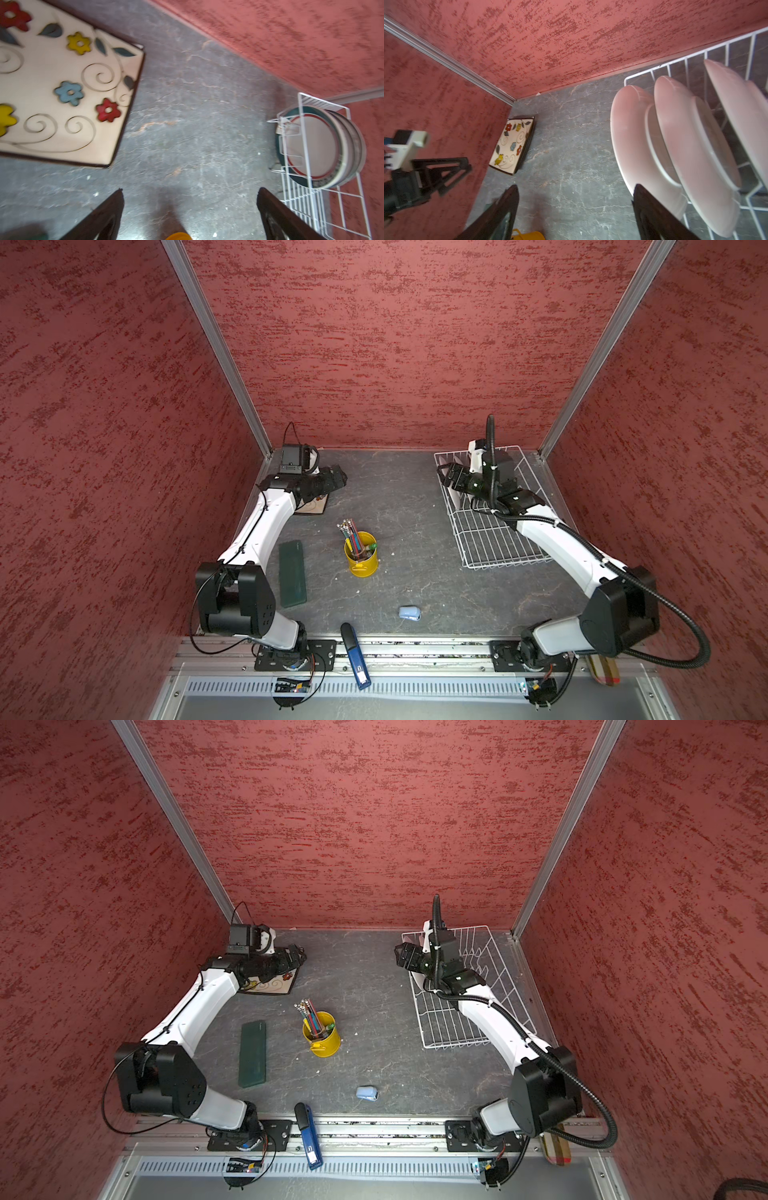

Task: Unload the plates from the dish rack
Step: 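Raise the left gripper while the right gripper moves over the rack plates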

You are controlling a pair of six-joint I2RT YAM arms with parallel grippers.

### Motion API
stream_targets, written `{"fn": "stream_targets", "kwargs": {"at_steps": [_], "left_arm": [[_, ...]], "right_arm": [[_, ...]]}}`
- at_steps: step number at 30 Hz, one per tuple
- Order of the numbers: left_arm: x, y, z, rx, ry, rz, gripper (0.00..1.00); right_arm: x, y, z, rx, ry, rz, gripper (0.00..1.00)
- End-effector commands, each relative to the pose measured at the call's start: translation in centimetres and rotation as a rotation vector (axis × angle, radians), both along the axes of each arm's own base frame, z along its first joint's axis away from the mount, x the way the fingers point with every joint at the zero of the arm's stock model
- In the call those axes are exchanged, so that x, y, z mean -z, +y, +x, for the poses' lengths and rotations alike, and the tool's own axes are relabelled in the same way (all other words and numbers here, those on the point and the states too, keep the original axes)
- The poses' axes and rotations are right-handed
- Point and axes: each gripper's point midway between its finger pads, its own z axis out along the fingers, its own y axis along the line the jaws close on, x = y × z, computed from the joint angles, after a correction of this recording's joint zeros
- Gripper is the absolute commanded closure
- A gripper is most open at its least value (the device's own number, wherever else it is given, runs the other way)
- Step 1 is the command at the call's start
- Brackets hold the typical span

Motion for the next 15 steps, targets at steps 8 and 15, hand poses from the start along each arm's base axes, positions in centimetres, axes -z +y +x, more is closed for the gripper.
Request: {"fn": "stream_targets", "kwargs": {"at_steps": [8,15], "left_arm": [[-2.3,-4.0,-0.6,0.125,-0.052,-0.066,0.0],[-3.1,-6.4,-1.2,0.179,-0.078,-0.109,0.0]], "right_arm": [[0.8,0.4,1.2,0.118,0.008,-0.307,0.12],[1.8,1.0,2.3,0.234,0.022,-0.476,0.09]]}}
